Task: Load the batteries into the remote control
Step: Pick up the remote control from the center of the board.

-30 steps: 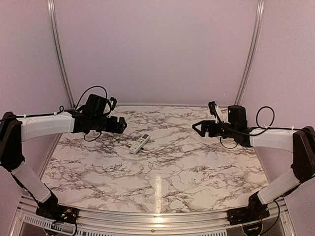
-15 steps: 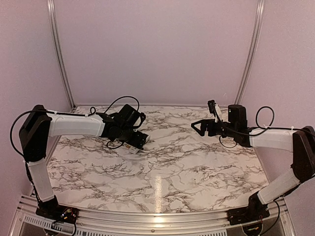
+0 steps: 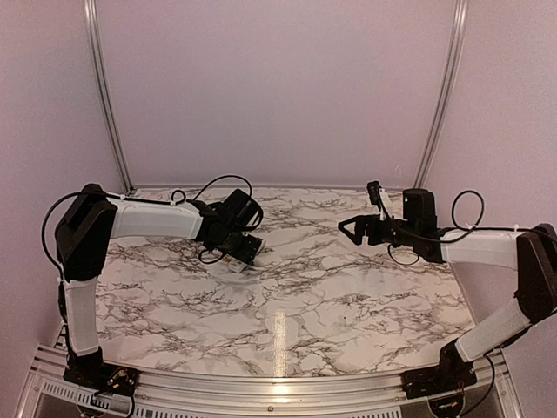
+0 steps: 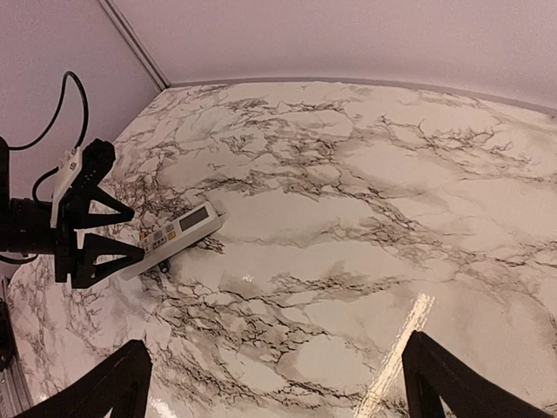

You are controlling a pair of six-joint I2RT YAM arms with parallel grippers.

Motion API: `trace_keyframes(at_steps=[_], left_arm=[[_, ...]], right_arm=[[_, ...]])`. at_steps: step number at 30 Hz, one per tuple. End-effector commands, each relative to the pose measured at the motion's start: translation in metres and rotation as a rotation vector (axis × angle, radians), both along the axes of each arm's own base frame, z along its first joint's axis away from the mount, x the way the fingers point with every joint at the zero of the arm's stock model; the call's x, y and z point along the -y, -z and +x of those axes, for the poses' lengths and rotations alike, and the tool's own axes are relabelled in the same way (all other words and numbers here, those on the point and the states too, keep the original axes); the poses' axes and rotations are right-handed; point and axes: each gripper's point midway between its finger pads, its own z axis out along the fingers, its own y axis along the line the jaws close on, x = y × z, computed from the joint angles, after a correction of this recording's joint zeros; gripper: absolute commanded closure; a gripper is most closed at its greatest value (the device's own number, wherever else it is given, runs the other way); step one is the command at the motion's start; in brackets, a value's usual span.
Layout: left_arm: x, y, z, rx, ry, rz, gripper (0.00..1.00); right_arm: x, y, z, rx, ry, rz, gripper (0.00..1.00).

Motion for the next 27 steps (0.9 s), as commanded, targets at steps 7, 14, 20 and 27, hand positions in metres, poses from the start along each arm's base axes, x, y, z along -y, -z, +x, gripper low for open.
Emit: trace_keyframes(at_steps=[7, 14, 20, 27], left_arm=[[0.008, 0.015, 0.012, -0.029, -0.021, 0.032, 0.38], [0.004, 0.026, 0.019, -0.058, -0.049, 0.026, 0.43], [0.000, 0.035, 0.022, -0.089, -0.059, 0.015, 0.51], [0.003, 0.040, 0.020, -0.110, -0.055, -0.004, 0.60]], right_arm=[[-0.004, 0.000, -0.003, 0.008, -0.014, -0.003, 0.01], [-0.005, 0.001, -0.004, 0.003, -0.020, 0.005, 0.01], [-0.005, 0.002, -0.002, 0.001, -0.018, 0.001, 0.01], [-0.007, 0.004, -0.001, -0.003, -0.025, 0.010, 0.01]])
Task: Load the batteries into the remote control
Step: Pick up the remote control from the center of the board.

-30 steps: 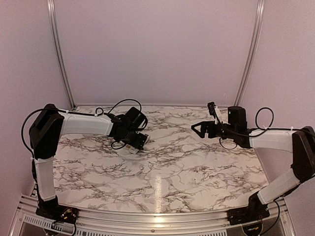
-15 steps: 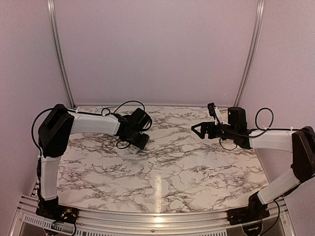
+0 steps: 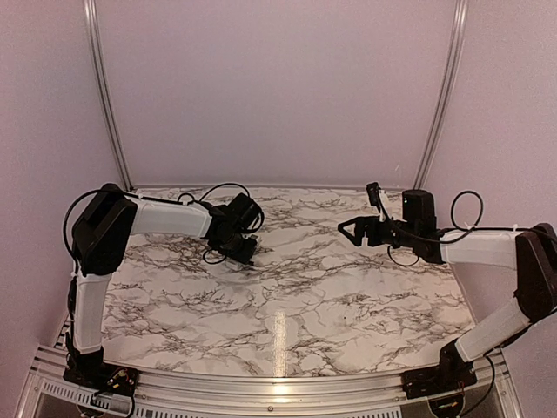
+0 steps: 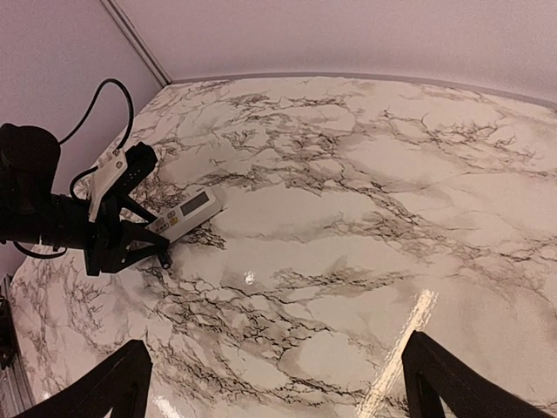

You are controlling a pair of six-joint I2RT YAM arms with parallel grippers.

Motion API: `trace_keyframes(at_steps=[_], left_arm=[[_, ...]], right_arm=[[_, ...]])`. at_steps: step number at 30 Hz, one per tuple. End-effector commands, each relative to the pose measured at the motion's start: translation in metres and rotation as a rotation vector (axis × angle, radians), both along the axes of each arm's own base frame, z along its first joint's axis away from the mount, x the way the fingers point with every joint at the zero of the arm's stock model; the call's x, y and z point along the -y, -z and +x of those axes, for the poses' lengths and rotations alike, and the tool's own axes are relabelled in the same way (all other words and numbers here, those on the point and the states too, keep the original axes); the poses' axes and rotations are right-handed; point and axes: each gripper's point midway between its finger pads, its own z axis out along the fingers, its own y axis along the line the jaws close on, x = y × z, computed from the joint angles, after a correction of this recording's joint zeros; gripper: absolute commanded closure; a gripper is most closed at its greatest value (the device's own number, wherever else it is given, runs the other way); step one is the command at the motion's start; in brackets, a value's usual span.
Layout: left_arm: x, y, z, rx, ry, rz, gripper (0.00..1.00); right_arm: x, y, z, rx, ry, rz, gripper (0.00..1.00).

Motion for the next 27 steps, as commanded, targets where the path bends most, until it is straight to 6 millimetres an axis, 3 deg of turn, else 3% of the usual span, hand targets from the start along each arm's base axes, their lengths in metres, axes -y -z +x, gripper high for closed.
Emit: trace_keyframes(at_steps=[1, 5, 10, 18, 22, 27], left_arm=[[0.007, 0.001, 0.001, -0.021, 0.006, -0.020, 0.61], [0.008, -0.004, 0.001, -0.017, 0.008, -0.034, 0.68], [0.012, -0.025, 0.004, 0.013, 0.009, -0.065, 0.72], [0.021, -0.082, 0.002, 0.065, 0.048, -0.162, 0.74], [0.036, -0.115, -0.015, 0.070, 0.154, -0.274, 0.76], [0.054, -0.154, -0.055, 0.043, 0.357, -0.448, 0.76]], right_arm=[[-0.006, 0.000, 0.001, 0.006, -0.018, 0.008, 0.01], [-0.007, -0.001, 0.000, 0.006, -0.022, 0.012, 0.01], [-0.008, -0.003, 0.000, 0.008, -0.027, 0.021, 0.01], [-0.010, -0.019, -0.001, 0.048, -0.050, 0.018, 0.01], [-0.011, -0.029, -0.003, 0.085, -0.072, -0.002, 0.01], [-0.021, -0.055, -0.018, 0.157, -0.178, 0.024, 0.01]])
